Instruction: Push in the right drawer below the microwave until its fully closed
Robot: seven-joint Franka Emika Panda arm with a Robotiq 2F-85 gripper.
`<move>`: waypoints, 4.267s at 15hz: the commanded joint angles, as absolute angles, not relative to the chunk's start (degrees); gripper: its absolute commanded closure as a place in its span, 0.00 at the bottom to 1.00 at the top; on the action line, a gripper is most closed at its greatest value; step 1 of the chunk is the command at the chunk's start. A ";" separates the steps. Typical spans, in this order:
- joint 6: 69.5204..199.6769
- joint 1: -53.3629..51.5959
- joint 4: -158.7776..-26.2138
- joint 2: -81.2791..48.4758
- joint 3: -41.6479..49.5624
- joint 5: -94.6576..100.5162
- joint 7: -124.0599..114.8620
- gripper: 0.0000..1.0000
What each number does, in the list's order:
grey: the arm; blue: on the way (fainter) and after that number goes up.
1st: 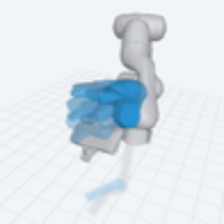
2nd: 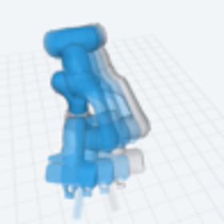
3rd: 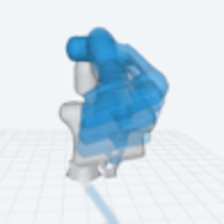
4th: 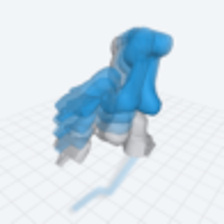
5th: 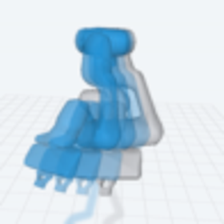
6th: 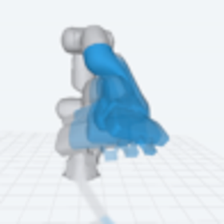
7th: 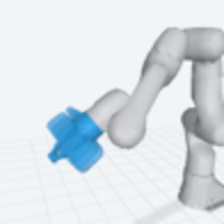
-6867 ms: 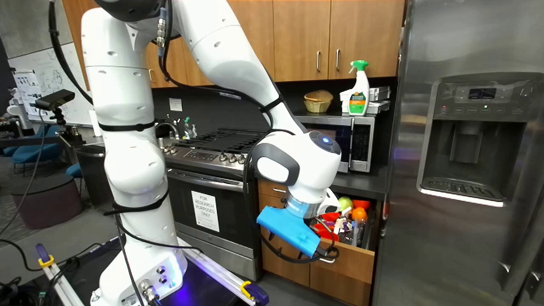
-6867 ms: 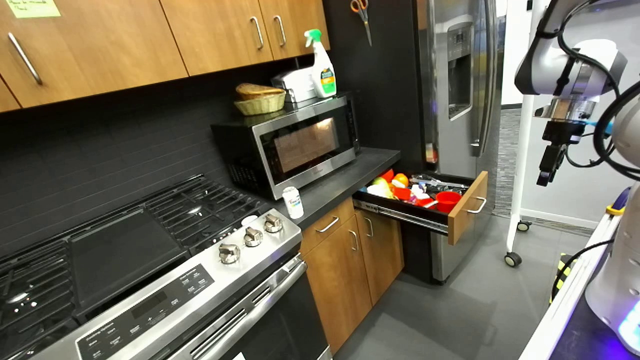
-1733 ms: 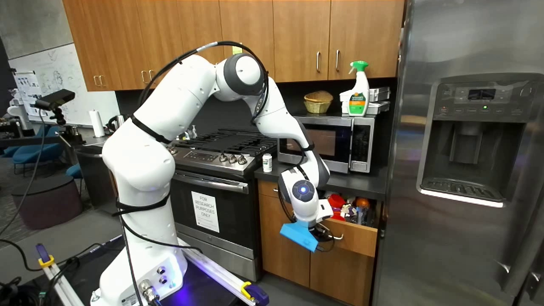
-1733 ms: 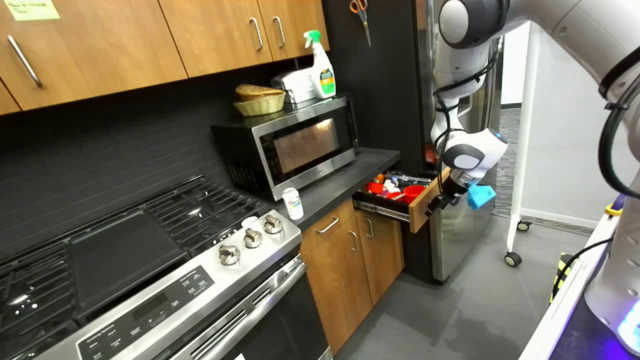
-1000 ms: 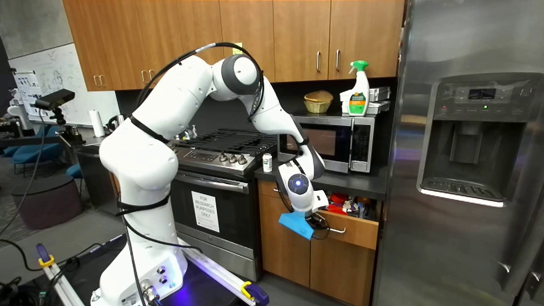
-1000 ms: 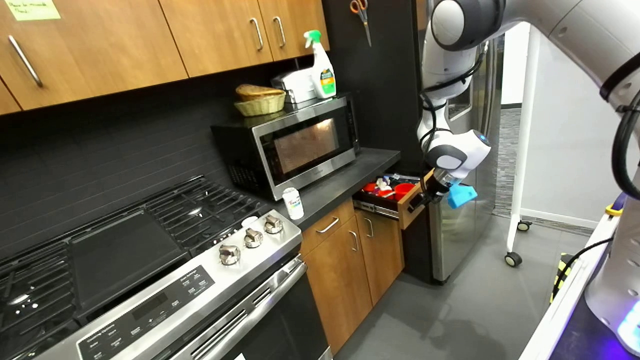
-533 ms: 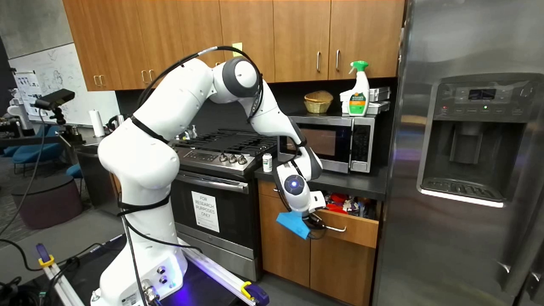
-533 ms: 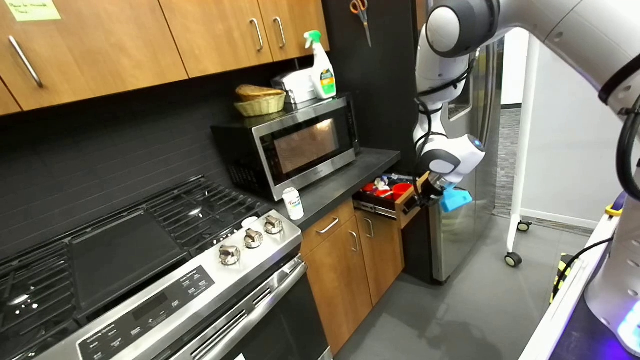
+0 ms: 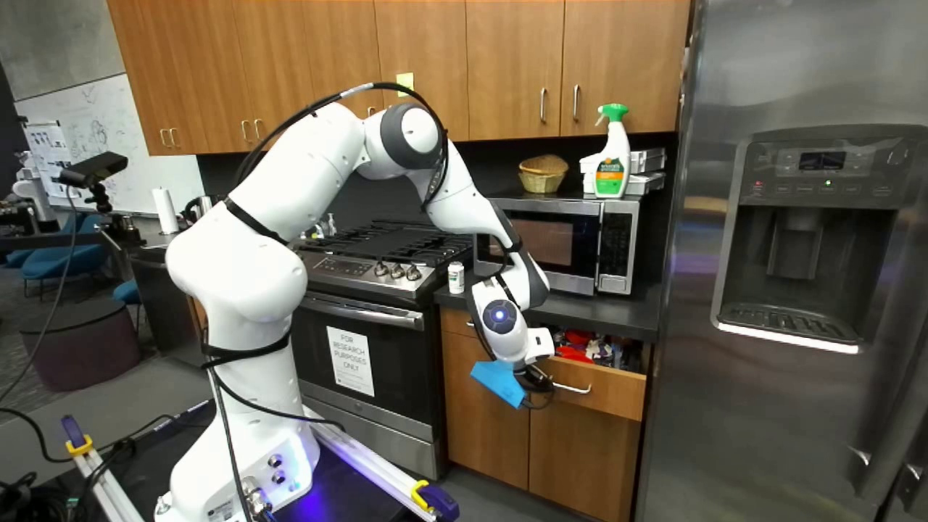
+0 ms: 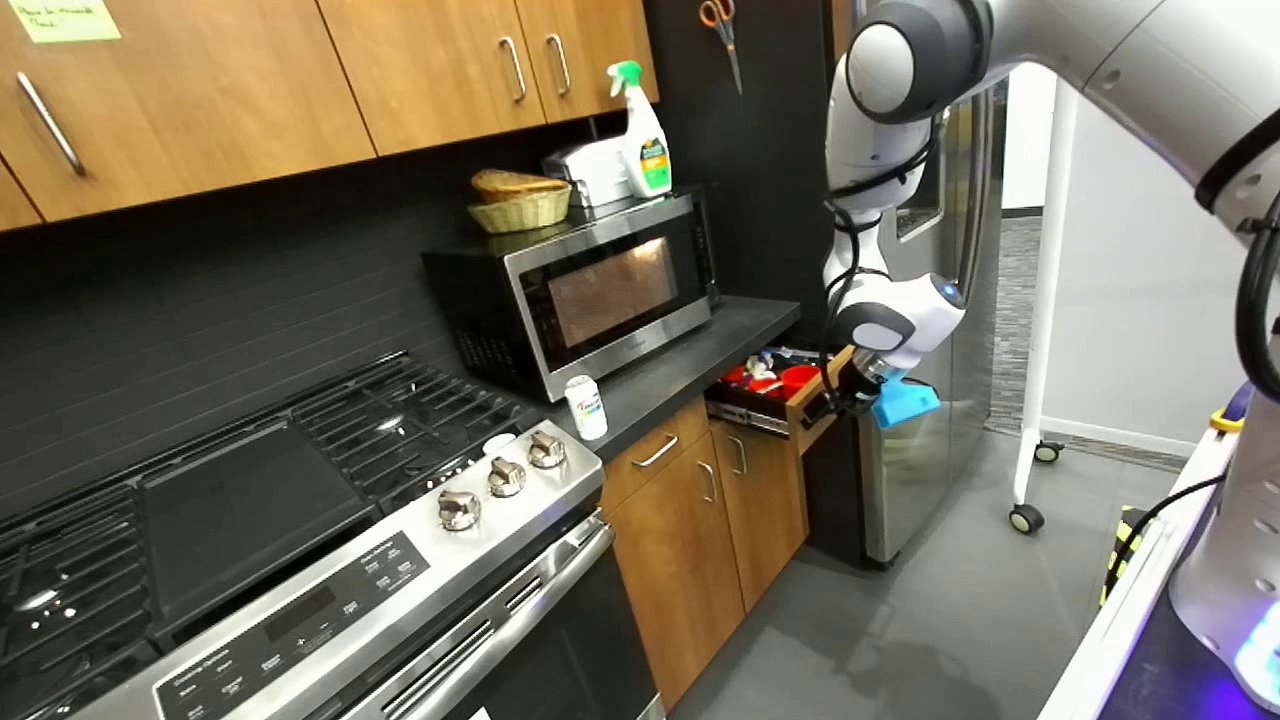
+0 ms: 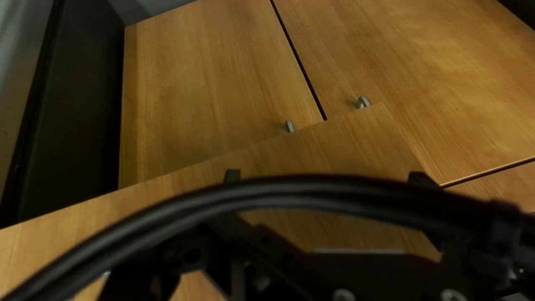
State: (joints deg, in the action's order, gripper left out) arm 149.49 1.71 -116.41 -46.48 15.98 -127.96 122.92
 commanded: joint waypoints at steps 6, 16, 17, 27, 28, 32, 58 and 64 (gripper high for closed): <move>150.05 -1.20 -115.31 -46.17 17.98 -133.41 121.99 0.00; 156.85 -4.79 -97.44 -59.67 15.89 -129.79 112.71 0.00; 157.69 -5.14 -95.53 -61.08 16.07 -129.53 111.43 0.00; 165.81 -6.85 -84.60 -66.14 16.83 -135.93 112.43 0.00; 166.16 -6.63 -83.84 -66.60 16.63 -135.77 111.99 0.00; 168.19 -6.96 -81.81 -67.61 16.19 -135.68 110.74 0.00; 147.41 -1.93 -127.90 -33.18 23.63 -51.17 61.03 0.00; 149.57 14.31 -128.14 -34.08 8.60 -44.44 62.36 0.00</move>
